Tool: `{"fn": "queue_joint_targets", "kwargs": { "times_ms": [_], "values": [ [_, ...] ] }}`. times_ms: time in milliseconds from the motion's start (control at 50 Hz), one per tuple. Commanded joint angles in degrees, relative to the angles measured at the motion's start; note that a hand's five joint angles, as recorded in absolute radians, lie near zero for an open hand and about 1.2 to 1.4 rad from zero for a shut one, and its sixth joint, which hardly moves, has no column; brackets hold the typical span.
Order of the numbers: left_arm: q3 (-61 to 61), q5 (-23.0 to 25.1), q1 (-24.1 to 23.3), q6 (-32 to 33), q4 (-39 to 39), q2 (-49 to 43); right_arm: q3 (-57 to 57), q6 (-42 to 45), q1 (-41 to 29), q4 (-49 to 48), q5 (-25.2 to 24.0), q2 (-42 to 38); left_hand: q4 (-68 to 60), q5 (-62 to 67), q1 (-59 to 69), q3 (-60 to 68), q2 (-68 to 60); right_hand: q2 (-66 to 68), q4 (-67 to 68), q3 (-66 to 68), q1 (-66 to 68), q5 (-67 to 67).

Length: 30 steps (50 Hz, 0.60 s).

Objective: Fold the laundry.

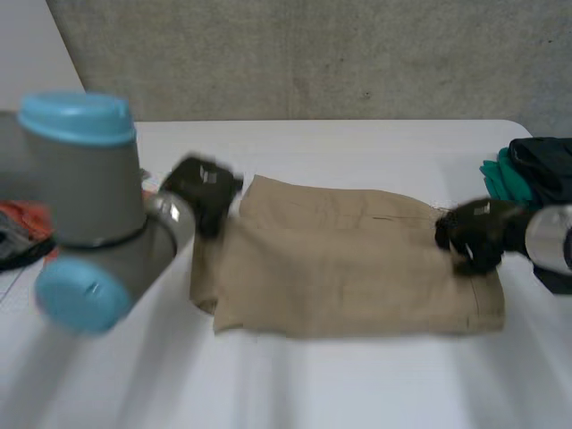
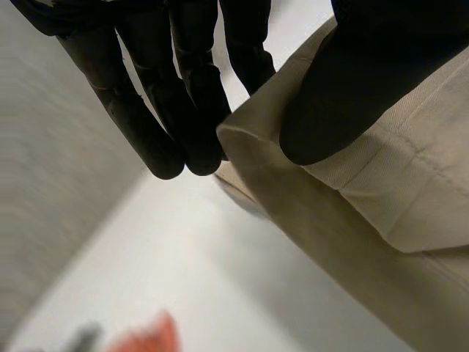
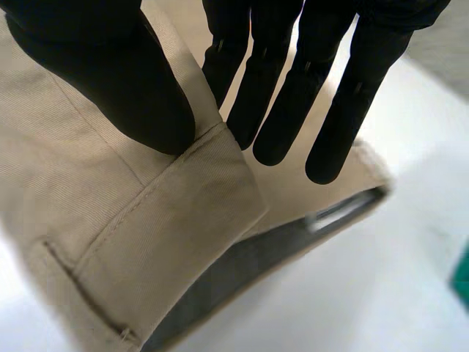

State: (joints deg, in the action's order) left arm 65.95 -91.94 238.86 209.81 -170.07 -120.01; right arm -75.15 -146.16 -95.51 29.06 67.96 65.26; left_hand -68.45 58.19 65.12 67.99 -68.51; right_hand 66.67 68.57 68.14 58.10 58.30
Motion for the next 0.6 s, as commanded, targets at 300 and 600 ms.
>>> {"fn": "queue_joint_targets", "kwargs": {
  "times_ms": [300, 600],
  "values": [
    [-63.83, -0.44, 1.87, -0.19, -4.21, -45.22, 18.64, -10.46, -7.49, -47.14, 22.03, -26.31, 37.68, -37.41, -34.35, -37.22, 37.73, -26.69, -28.59, -28.16, -18.12, -28.33],
    [-34.61, -4.13, 1.17, -7.82, -16.61, -25.74, 12.59, -11.52, -7.85, -21.03, 17.74, -12.11, 58.45, -58.19, -55.12, -57.99, 58.51, -56.67, -58.57, -58.14, -48.10, -58.30]
  ]
}}
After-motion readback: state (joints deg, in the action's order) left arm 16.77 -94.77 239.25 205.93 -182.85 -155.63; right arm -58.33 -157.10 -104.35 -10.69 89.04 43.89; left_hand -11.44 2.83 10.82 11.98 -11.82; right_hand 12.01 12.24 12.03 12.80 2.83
